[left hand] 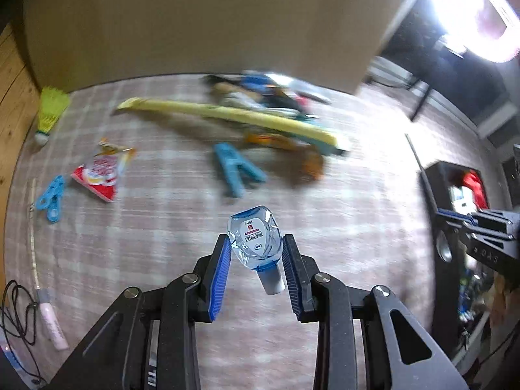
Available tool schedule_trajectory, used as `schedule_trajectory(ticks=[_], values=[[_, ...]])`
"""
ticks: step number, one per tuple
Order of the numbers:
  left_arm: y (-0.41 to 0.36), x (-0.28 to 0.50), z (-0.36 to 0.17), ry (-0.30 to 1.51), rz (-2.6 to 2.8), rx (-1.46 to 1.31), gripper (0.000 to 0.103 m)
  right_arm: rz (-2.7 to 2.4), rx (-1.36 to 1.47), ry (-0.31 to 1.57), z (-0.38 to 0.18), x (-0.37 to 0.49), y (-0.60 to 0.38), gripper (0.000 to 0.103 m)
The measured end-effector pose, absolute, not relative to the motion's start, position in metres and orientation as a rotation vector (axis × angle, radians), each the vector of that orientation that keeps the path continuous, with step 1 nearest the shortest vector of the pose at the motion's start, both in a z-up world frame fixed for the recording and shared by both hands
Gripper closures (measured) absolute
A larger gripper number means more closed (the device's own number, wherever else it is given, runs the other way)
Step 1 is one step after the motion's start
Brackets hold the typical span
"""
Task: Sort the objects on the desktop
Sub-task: 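Carry the sanitizer bottle and spoon into the tray while both tools open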
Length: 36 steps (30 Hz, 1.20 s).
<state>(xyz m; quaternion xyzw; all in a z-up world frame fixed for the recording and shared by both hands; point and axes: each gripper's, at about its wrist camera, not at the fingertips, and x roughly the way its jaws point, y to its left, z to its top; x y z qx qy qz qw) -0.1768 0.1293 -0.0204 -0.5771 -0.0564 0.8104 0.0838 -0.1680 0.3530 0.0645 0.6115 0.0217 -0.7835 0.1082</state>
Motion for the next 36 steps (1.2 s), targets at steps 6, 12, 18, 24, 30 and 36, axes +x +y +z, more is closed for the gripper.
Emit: schedule_trajectory(ticks=[6, 12, 18, 24, 30, 36], values=[[0.205, -0.162, 0.009, -0.09, 2.287, -1.606, 0.073, -2.372, 1.761, -0.004, 0.094, -0.143, 0.389, 0.095], [0.306, -0.128, 0.035, 0.043, 2.094, -1.498, 0.073, -2.502, 1.754, -0.114, 0.123, -0.112, 0.465, 0.095], [0.388, -0.081, 0.047, 0.195, 1.932, -1.435, 0.073, -2.631, 1.825, -0.231, 0.134, -0.069, 0.548, 0.095], [0.429, -0.057, 0.046, 0.318, 1.875, -1.406, 0.073, -2.701, 1.885, -0.318, 0.132, -0.037, 0.6, 0.095], [0.449, -0.045, 0.046, 0.39, 1.861, -1.379, 0.073, -2.721, 1.92, -0.395, 0.127, -0.02, 0.629, 0.095], [0.457, -0.038, 0.048, 0.446, 1.879, -1.38, 0.046, -2.72, 1.919, -0.428, 0.126, -0.013, 0.634, 0.086]])
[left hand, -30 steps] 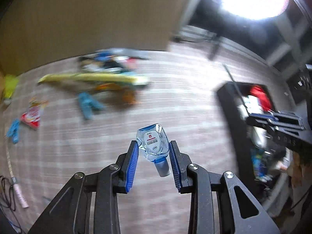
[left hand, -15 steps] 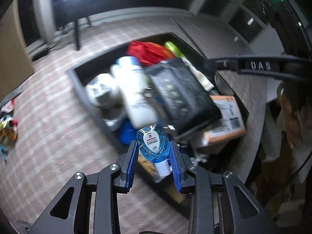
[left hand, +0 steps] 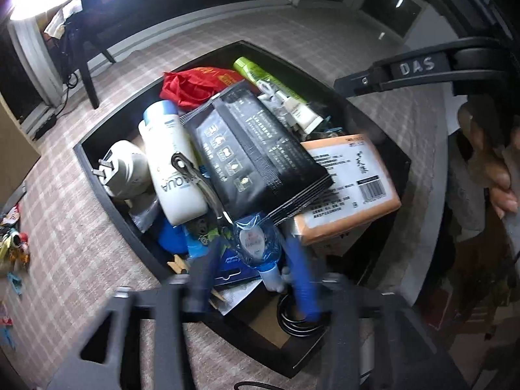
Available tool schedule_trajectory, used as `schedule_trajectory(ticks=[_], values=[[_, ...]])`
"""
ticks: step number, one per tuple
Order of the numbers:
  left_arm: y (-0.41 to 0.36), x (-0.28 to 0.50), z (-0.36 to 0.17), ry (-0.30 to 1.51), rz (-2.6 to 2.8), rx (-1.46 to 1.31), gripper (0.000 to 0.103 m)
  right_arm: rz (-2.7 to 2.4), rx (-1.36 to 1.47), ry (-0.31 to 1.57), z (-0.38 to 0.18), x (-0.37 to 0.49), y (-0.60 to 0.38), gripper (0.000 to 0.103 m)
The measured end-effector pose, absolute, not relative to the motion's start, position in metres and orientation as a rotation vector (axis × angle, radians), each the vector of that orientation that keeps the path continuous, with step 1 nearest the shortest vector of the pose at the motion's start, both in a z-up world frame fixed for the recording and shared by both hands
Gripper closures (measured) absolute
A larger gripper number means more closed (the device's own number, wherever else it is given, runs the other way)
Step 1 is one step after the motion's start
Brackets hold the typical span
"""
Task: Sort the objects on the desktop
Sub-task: 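Carry the sanitizer bottle and spoon into the tray while both tools open, then move both tools back over the pile of items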
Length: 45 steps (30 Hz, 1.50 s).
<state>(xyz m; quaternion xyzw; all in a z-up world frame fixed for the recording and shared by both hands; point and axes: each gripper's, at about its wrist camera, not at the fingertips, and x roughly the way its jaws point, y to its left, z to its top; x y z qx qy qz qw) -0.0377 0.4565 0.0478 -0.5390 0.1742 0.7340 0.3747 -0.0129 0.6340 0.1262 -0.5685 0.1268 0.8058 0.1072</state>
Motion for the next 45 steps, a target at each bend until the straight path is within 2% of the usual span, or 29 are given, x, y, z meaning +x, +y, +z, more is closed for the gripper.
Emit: schedule_trajectory(ticks=[1, 3, 16, 23, 37, 45], values=[[0.456, -0.038, 0.05, 0.44, 1.885, -1.37, 0.046, 2.373, -1.662, 0.375, 0.127, -0.012, 0.634, 0.075], [0.454, -0.037, 0.053, 0.456, 1.901, -1.351, 0.046, 2.387, -1.639, 0.362, 0.13, -0.013, 0.634, 0.069], [0.434, -0.051, 0.052, 0.441, 1.946, -1.371, 0.046, 2.44, -1.641, 0.305, 0.134, -0.03, 0.612, 0.068], [0.39, -0.08, 0.059, 0.373, 2.025, -1.416, 0.046, 2.506, -1.636, 0.274, 0.137, -0.052, 0.589, 0.068], [0.202, -0.158, 0.045, 0.105, 2.338, -1.604, 0.046, 2.736, -1.74, 0.127, 0.145, -0.13, 0.475, 0.068], [0.076, -0.186, 0.031, -0.015, 2.515, -1.757, 0.046, 2.894, -1.895, -0.145, 0.145, -0.179, 0.357, 0.068]])
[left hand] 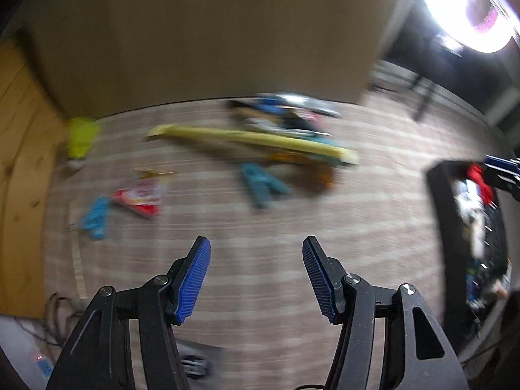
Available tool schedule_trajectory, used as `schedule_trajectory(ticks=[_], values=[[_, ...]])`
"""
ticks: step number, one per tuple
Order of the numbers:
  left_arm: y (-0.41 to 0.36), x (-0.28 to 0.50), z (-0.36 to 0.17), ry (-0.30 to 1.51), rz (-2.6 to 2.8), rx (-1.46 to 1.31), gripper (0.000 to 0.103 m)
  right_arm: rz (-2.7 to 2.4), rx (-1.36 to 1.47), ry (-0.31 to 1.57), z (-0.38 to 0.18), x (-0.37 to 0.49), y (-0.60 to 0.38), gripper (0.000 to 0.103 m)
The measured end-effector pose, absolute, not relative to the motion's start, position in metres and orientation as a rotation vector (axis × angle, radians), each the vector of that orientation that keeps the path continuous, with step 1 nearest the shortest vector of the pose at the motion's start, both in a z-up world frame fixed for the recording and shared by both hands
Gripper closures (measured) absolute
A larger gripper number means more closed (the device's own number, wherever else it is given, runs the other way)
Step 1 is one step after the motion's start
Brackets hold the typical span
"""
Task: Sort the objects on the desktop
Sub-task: 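Move both tools back over the pile of items, then grasp the blue ring clip with the left tool while the right tool grasps the yellow tube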
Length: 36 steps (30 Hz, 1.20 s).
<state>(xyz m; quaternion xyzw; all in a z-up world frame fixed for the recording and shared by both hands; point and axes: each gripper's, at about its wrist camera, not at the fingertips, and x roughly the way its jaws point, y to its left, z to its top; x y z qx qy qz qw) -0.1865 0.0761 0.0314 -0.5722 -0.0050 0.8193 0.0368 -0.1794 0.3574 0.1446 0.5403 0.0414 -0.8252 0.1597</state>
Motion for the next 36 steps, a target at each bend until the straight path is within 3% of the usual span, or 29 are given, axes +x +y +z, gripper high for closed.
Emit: schedule_trajectory(ticks=[11, 23, 28, 34, 36], values=[[-0.038, -0.215, 0.005, -0.096, 2.583, -1.915, 0.046, -2.062, 1.511, 0.307, 0.116, -0.251, 0.202, 0.068], [-0.076, -0.239, -0.027, -0.12, 2.524, -1.969, 0.046, -1.824, 1.566, 0.578, 0.047, -0.317, 0.083, 0.068], [-0.083, -0.247, -0.038, -0.136, 2.502, -1.994, 0.047, -1.788, 1.596, 0.6, 0.028, -0.332, 0.067, 0.068], [-0.089, -0.254, -0.052, -0.18, 2.466, -2.018, 0.057, -1.728, 1.664, 0.549, 0.014, -0.328, 0.075, 0.068], [-0.091, -0.256, -0.057, -0.212, 2.45, -2.026, 0.07, -1.725, 1.677, 0.526, 0.013, -0.324, 0.081, 0.068]])
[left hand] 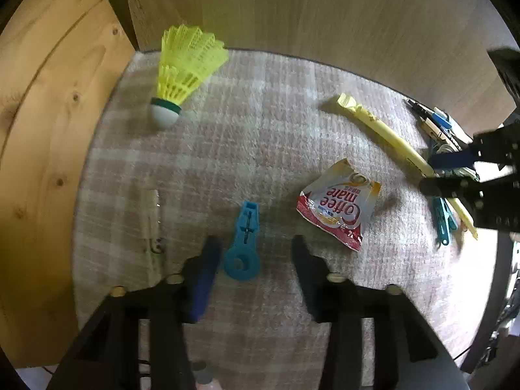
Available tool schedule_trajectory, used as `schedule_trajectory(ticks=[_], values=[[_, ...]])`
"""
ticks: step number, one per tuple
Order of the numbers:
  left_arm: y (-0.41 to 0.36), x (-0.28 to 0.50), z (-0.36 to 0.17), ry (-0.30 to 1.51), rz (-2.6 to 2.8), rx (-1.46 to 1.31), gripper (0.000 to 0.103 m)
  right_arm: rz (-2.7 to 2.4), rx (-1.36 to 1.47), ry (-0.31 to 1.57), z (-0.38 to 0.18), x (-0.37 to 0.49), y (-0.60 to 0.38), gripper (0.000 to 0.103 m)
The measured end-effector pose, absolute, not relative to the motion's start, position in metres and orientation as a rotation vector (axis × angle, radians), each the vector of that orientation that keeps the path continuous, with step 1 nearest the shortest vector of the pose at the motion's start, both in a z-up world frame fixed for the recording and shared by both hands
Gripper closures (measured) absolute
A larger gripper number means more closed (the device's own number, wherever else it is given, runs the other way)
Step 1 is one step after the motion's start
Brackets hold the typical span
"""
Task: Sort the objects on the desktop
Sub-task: 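Grasp the blue ring clip with the left tool while the right tool grasps the yellow tube, then carry the blue clip and yellow tube into the tray while both tools open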
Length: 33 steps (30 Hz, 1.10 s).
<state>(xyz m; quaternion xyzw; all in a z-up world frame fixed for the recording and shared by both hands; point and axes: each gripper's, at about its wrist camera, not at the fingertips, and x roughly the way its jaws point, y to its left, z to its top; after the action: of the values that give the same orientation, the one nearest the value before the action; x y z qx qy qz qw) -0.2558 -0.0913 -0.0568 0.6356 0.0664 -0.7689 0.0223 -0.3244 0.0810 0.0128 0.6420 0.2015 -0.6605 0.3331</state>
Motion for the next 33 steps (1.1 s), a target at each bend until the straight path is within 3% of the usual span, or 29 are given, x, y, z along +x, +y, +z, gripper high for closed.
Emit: schedule_trajectory(ticks=[8, 14, 24, 33], values=[[-0.095, -0.26, -0.063, 0.232, -2.382, 1.968, 0.084, -1.781, 1.703, 0.452, 0.006, -0.324, 0.1, 0.081], [-0.104, -0.257, -0.064, 0.274, -2.395, 1.935, 0.084, -1.832, 1.676, 0.444, 0.012, -0.323, 0.104, 0.092], [-0.082, -0.233, -0.012, 0.213, -2.534, 1.861, 0.084, -1.89, 1.652, 0.243, 0.066, -0.306, 0.149, 0.092], [0.034, -0.199, 0.059, 0.047, -2.753, 1.895, 0.084, -2.006, 1.656, 0.153, 0.118, -0.245, 0.244, 0.092]])
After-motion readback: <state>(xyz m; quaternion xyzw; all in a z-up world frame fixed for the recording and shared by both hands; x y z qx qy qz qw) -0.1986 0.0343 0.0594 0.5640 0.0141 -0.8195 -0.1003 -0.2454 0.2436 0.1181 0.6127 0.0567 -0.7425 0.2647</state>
